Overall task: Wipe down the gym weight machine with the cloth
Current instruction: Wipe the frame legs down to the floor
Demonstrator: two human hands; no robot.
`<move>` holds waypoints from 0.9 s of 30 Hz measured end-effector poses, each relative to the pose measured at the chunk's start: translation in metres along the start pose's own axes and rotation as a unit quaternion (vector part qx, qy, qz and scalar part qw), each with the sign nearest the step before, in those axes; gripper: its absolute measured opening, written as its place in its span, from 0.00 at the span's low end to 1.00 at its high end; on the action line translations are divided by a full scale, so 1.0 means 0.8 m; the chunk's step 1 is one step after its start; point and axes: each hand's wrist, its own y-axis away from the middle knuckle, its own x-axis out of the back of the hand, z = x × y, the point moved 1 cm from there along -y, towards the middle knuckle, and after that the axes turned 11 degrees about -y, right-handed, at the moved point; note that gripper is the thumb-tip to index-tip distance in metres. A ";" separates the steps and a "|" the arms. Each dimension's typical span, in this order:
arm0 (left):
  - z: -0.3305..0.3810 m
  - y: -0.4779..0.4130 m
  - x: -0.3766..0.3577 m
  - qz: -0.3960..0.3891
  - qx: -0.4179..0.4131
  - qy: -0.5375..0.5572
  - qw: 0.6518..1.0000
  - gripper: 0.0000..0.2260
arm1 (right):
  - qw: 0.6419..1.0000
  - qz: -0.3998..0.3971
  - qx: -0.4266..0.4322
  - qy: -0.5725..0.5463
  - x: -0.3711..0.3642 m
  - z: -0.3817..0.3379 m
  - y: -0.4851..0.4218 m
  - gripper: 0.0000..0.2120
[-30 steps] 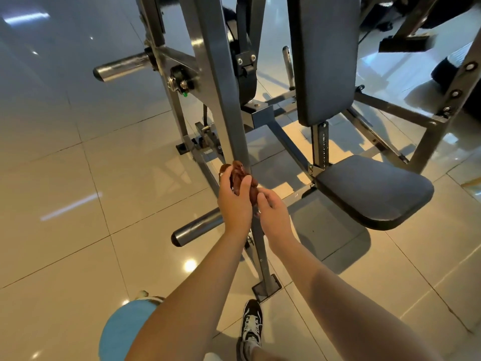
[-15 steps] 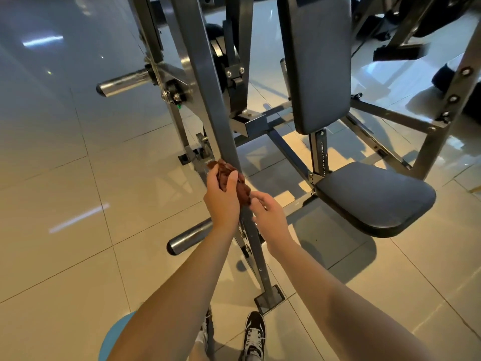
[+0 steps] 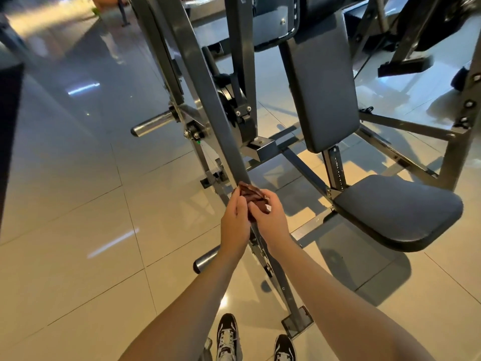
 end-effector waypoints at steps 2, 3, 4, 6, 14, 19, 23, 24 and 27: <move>0.008 -0.005 0.014 0.030 -0.016 -0.030 0.999 0.18 | 0.998 0.010 0.052 0.032 -0.005 -0.024 -0.009 0.12; 0.010 -0.008 0.020 0.047 -0.023 -0.040 0.998 0.19 | 0.996 0.026 0.079 0.042 -0.007 -0.036 -0.015 0.12; 0.009 -0.013 0.024 0.057 -0.029 -0.044 0.997 0.19 | 0.993 0.044 0.102 0.051 -0.007 -0.046 -0.021 0.12; 0.009 -0.018 0.027 0.046 -0.032 -0.050 0.997 0.19 | 0.988 0.046 0.133 0.059 -0.012 -0.056 -0.034 0.13; -0.026 -0.043 0.017 -0.043 0.033 0.011 0.998 0.16 | 0.990 -0.009 0.085 0.111 -0.017 -0.002 -0.039 0.16; -0.023 -0.032 0.019 -0.064 0.061 0.020 0.996 0.20 | 0.991 0.012 0.008 0.130 -0.001 0.009 -0.041 0.11; 0.014 -0.033 0.024 -0.041 0.022 0.059 0.997 0.14 | 0.992 -0.014 0.086 0.090 -0.029 -0.064 -0.068 0.10; 0.019 -0.035 0.024 -0.024 0.016 0.059 0.998 0.13 | 0.990 -0.025 0.107 0.093 -0.035 -0.075 -0.073 0.09; 0.019 -0.041 0.014 0.008 0.005 0.066 0.998 0.15 | 0.987 -0.058 0.118 0.095 -0.033 -0.068 -0.079 0.07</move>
